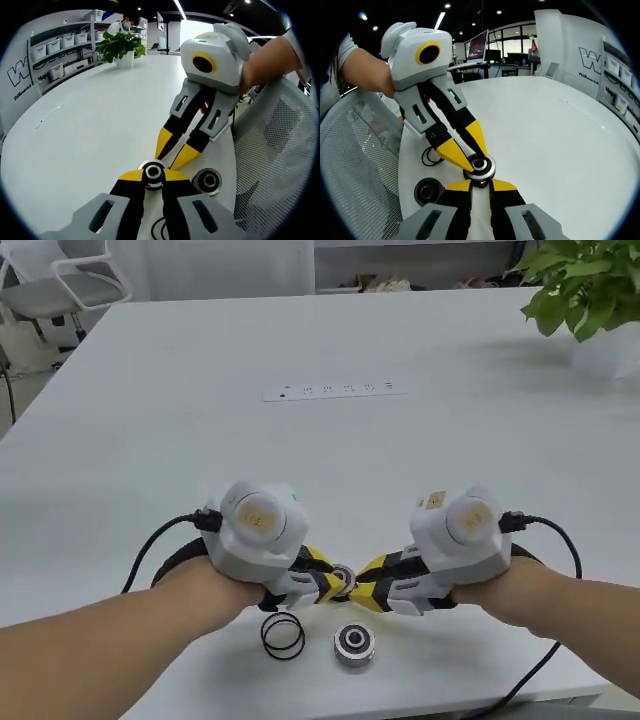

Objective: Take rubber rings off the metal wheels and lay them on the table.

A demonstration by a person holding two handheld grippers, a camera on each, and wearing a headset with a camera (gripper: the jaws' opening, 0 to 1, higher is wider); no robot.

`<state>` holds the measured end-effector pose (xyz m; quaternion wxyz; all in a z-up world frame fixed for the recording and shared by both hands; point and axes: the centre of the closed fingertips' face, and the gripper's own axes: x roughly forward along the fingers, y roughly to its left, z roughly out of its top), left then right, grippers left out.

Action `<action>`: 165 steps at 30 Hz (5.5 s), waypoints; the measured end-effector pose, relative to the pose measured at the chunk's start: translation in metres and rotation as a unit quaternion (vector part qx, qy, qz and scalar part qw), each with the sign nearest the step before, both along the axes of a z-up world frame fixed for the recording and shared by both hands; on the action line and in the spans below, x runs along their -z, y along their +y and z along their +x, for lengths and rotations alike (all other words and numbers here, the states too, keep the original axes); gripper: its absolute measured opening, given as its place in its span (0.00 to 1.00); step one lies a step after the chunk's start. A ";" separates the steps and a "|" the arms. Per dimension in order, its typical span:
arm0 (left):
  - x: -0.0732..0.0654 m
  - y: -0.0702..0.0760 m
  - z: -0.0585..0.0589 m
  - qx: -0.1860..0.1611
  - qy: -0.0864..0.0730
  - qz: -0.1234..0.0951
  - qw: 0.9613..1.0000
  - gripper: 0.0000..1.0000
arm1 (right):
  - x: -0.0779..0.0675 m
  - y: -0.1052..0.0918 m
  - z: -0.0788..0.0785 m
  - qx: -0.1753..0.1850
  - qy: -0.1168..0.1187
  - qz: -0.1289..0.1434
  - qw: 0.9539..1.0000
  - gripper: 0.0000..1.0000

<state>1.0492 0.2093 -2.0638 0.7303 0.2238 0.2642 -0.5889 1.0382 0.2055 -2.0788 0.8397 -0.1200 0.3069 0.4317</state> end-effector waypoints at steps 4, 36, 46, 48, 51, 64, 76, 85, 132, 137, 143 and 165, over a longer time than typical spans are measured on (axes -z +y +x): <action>0.000 0.000 0.000 -0.001 0.000 0.001 1.000 0.07 | 0.000 0.000 0.000 0.003 0.002 0.001 1.000 0.09; -0.001 0.001 0.000 -0.001 0.001 -0.003 1.000 0.07 | -0.002 0.009 0.004 0.007 -0.014 0.020 1.000 0.31; -0.001 0.001 0.000 -0.005 0.001 -0.005 1.000 0.07 | 0.000 0.010 0.007 0.023 -0.006 0.031 0.999 0.28; -0.001 0.001 0.000 -0.006 0.000 -0.006 1.000 0.07 | 0.000 0.011 0.005 0.018 -0.002 0.033 0.999 0.25; -0.001 0.001 0.000 -0.007 0.001 -0.007 1.000 0.07 | -0.001 0.009 0.005 0.021 0.004 0.035 0.999 0.24; 0.000 0.001 0.000 -0.009 0.001 -0.008 1.000 0.07 | 0.002 -0.002 -0.001 0.014 0.010 0.017 1.000 0.05; 0.000 0.001 0.000 -0.010 0.000 -0.008 1.000 0.07 | 0.003 -0.002 0.000 0.018 0.011 0.013 1.000 0.01; -0.001 0.001 0.000 -0.009 -0.001 -0.009 1.000 0.07 | 0.002 -0.005 0.001 0.036 0.032 0.023 0.999 0.00; -0.001 -0.001 0.001 -0.018 -0.005 -0.010 1.000 0.07 | -0.013 -0.007 0.010 0.127 0.103 0.141 0.976 0.00; -0.001 -0.001 0.001 -0.018 -0.005 -0.010 1.000 0.07 | -0.015 -0.005 0.009 0.122 0.101 0.141 0.977 0.00; 0.000 0.000 0.001 -0.019 -0.004 -0.012 1.000 0.07 | -0.016 0.002 0.007 0.106 0.093 0.135 0.981 0.00; 0.000 -0.001 0.001 -0.017 -0.005 -0.014 1.000 0.07 | -0.017 0.004 0.007 0.103 0.093 0.148 0.979 0.00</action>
